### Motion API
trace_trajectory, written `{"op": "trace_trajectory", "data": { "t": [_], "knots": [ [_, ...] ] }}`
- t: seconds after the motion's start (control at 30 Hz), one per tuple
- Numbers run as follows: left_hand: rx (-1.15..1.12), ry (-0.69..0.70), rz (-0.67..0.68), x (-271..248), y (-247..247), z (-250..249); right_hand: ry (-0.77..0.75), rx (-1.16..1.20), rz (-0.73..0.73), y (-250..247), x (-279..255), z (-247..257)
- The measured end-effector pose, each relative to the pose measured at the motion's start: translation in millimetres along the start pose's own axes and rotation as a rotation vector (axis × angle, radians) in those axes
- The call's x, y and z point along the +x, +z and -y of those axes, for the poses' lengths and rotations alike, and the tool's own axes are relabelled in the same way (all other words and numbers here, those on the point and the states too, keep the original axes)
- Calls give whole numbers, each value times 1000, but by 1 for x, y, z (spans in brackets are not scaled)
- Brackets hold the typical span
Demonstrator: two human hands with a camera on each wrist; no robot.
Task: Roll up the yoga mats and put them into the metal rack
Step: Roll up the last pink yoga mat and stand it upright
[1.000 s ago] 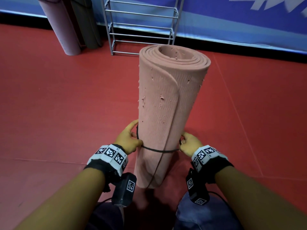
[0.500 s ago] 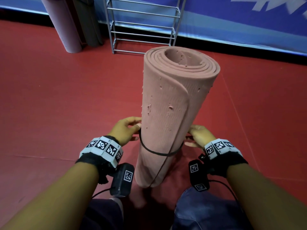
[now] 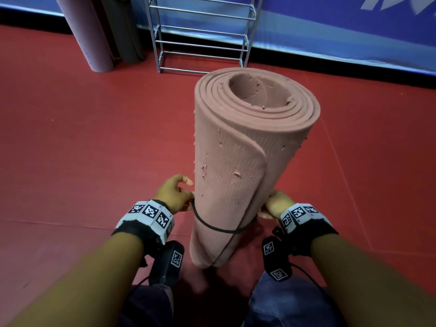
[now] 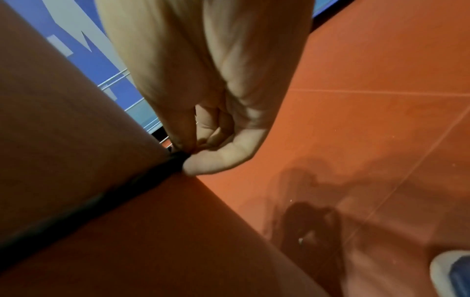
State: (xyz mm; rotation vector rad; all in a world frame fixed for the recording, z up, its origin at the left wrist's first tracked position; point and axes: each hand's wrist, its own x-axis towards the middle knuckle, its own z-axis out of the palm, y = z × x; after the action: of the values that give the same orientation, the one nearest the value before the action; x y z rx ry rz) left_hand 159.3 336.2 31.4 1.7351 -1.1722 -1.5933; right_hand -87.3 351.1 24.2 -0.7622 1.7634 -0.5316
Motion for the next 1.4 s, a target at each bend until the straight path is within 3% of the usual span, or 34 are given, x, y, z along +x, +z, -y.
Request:
{"op": "trace_trajectory", "data": {
  "t": [0.2, 0.4, 0.57, 0.77, 1.03, 1.3, 1.4],
  "knots": [
    [-77, 76, 173, -18, -9, -22, -100, 76, 70, -13, -5, 4],
    [111, 138, 378, -35, -13, -36, -291, -24, 153, -26, -16, 11],
    [152, 294, 323, -43, -10, -57, -511, -161, 216, -32, -40, 33],
    [98, 505, 350, -71, -21, -94, -556, -278, 326, -42, -82, 68],
    [196, 505, 310, -96, -25, -108, -685, -206, 310, -34, -127, 94],
    [170, 515, 251, -53, -29, -123, -752, -62, 246, -31, -89, 116],
    [127, 461, 222, -31, -31, -129, -741, -40, 236, -30, -71, 130]
  ]
}}
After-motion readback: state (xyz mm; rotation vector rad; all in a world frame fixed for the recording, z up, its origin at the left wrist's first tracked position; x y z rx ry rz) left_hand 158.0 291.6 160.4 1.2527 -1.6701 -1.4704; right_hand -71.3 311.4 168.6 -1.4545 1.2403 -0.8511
